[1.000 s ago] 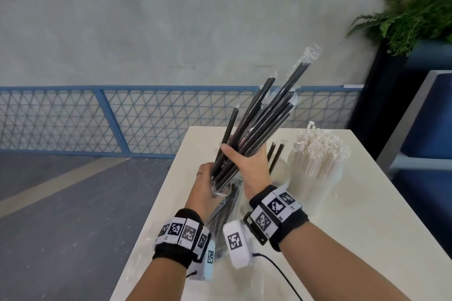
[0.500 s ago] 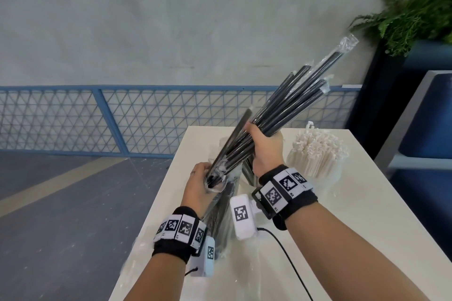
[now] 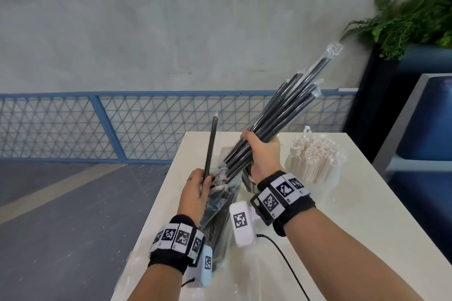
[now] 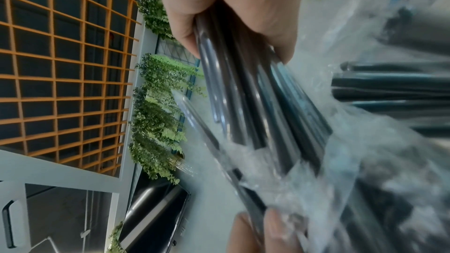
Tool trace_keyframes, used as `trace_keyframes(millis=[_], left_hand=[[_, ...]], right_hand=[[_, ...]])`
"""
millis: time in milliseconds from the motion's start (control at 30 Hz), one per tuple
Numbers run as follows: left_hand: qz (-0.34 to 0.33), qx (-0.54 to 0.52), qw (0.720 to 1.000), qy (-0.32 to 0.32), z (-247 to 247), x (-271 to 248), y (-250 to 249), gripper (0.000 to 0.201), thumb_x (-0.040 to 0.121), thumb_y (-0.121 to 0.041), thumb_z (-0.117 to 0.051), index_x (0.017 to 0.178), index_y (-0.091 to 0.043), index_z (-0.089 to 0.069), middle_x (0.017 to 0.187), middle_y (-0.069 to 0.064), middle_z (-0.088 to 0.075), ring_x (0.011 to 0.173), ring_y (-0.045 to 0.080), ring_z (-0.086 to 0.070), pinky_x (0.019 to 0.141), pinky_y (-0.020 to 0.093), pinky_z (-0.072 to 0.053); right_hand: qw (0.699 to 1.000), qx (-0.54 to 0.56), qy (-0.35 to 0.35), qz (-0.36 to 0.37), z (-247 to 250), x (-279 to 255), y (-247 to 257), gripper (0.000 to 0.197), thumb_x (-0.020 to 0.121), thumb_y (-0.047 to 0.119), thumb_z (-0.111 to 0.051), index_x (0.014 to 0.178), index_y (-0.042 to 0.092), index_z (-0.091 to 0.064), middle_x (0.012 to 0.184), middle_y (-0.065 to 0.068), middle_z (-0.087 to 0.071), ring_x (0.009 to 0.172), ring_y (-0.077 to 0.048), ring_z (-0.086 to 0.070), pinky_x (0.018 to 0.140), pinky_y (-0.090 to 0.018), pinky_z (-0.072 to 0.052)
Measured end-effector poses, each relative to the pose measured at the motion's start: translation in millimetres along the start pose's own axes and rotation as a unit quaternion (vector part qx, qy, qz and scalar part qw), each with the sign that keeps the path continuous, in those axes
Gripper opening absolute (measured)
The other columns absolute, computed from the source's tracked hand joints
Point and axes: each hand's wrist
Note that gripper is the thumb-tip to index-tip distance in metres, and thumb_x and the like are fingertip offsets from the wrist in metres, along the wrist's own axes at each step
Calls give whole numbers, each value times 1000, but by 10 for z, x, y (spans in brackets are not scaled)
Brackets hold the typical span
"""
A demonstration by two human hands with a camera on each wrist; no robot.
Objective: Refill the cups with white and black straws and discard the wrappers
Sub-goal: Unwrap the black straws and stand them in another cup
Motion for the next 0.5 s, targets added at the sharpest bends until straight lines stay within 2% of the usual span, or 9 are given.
trace_keyframes(millis=[133, 233, 300, 367, 500], left_hand=[[10, 33, 999, -39, -44, 23, 12, 12, 97, -17, -42, 100, -11, -51, 99, 8, -60, 92, 20, -55, 75, 25, -38], [13, 47, 997, -56, -63, 50, 12, 16, 97, -14, -42, 102, -5, -53, 98, 8, -58, 91, 20, -53, 74, 22, -35], [13, 55, 996, -74, -71, 74, 19, 15, 96, -12, -43, 101, -3, -54, 96, 8, -57, 90, 21, -52, 72, 20, -33], [26, 63, 993, -92, -78, 97, 39, 14, 95, -9, -43, 99, -2, -54, 95, 8, -54, 89, 23, -51, 71, 19, -30], [54, 80, 988, -117, -74, 132, 75, 17, 95, -9, -42, 102, 2, -53, 99, 17, -55, 94, 30, -51, 74, 25, -31]], right_hand=[[1000, 1, -16, 13, 32, 84, 152, 17, 78, -3, -64, 89, 5, -54, 67, -3, -54, 57, -13, -54, 52, -23, -49], [999, 0, -18, 33, 88, 165, 271, 15, 78, -4, -61, 84, 7, -52, 67, -3, -51, 60, -15, -52, 57, -26, -49], [999, 5, -27, 40, 127, 221, 348, 18, 77, -3, -62, 90, 6, -53, 70, -4, -52, 66, -18, -53, 63, -30, -49], [998, 11, -43, 40, 168, 285, 419, 23, 76, -2, -63, 96, 4, -53, 71, -4, -53, 67, -19, -54, 63, -31, -50], [996, 17, -69, 45, 250, 399, 583, 25, 75, 1, -64, 97, 6, -52, 72, -3, -53, 70, -19, -55, 65, -31, -50]])
Point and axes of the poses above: each hand's wrist, its own x-axis towards the middle knuckle, its own z-axis out of the back of the hand, y = z × x
